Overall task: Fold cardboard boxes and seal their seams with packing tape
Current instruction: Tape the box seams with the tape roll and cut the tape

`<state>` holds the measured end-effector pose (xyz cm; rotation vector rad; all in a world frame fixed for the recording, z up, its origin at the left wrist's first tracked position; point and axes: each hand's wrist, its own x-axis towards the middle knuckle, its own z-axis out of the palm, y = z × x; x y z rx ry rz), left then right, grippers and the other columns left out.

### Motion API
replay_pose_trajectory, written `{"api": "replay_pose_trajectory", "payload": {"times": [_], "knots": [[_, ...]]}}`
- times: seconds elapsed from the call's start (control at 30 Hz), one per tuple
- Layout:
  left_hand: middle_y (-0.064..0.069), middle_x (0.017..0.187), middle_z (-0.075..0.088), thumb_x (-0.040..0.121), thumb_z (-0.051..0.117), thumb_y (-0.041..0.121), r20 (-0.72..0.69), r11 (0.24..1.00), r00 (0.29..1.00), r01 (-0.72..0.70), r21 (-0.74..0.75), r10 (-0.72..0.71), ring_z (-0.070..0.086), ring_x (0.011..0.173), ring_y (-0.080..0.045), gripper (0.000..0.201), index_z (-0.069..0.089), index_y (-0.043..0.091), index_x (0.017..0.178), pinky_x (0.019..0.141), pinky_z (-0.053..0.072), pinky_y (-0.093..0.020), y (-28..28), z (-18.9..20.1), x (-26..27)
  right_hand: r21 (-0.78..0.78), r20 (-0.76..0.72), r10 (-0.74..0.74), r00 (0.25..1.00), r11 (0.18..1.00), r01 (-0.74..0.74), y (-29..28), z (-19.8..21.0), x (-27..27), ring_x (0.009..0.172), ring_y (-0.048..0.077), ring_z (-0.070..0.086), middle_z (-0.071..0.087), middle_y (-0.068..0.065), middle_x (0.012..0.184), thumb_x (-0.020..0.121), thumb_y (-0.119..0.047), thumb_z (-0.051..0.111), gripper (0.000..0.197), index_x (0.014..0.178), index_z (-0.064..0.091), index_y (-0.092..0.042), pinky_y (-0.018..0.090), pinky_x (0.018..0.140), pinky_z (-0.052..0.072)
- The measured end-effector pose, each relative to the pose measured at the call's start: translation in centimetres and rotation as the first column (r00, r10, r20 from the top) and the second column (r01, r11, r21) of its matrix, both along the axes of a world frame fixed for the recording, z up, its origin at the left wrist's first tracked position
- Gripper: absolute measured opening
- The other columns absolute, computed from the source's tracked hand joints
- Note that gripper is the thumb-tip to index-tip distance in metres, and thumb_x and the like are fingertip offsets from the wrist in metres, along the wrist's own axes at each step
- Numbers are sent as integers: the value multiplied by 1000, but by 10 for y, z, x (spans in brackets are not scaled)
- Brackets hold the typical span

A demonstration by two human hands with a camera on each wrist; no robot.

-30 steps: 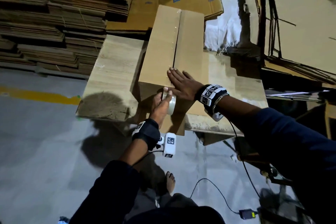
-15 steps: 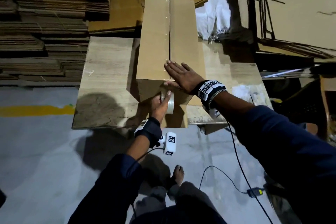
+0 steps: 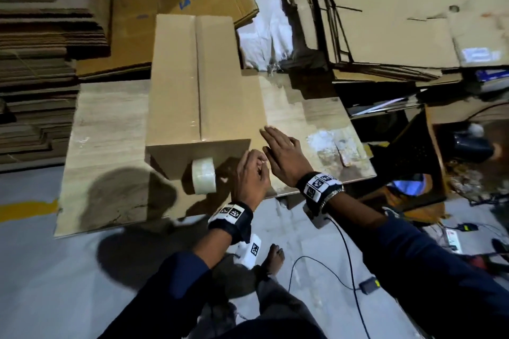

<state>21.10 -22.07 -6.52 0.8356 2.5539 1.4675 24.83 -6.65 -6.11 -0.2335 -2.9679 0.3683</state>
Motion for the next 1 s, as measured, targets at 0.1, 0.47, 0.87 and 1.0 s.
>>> {"api": "replay_pose_trajectory", "payload": {"times": [0.1, 0.47, 0.87, 1.0], "knots": [[4, 102, 62, 88, 57, 13, 38, 977, 989, 144, -156, -140, 64, 85, -22, 18, 56, 25, 101, 70, 55, -42, 34, -35, 17, -61, 131, -131, 983, 988, 140, 48, -29, 35, 149, 24, 34, 38, 6, 162, 106, -34, 44, 57, 160, 33, -17, 54, 110, 38], [-11, 173, 18, 100, 53, 27, 249, 549, 859, 484, -681, -448, 17, 159, -30, 70, 28, 10, 163, 127, 20, -46, 136, -127, 32, 45, 603, -467, 646, 829, 558, 207, -108, 108, 158, 32, 13, 9, 13, 172, 105, -32, 47, 71, 164, 12, -9, 53, 119, 28], [-9, 175, 10, 104, 49, 30, 328, 503, 850, 513, -696, -413, 12, 161, -27, 71, 19, 12, 165, 128, 19, -46, 134, -125, 33, 10, 491, -582, 649, 749, 663, 219, -115, 93, 105, 41, 67, 69, 24, 107, 95, -11, 59, 18, 110, 59, 0, 40, 74, 46], [-5, 172, 22, 103, 52, 29, 282, 606, 873, 481, -633, -399, 14, 160, -25, 67, 27, 16, 164, 128, 17, -45, 117, -101, 31, -103, 473, -565, 676, 727, 679, 194, -100, 91, 94, 37, 71, 73, 18, 96, 94, -31, 67, 26, 100, 69, -5, 34, 69, 47]]}}
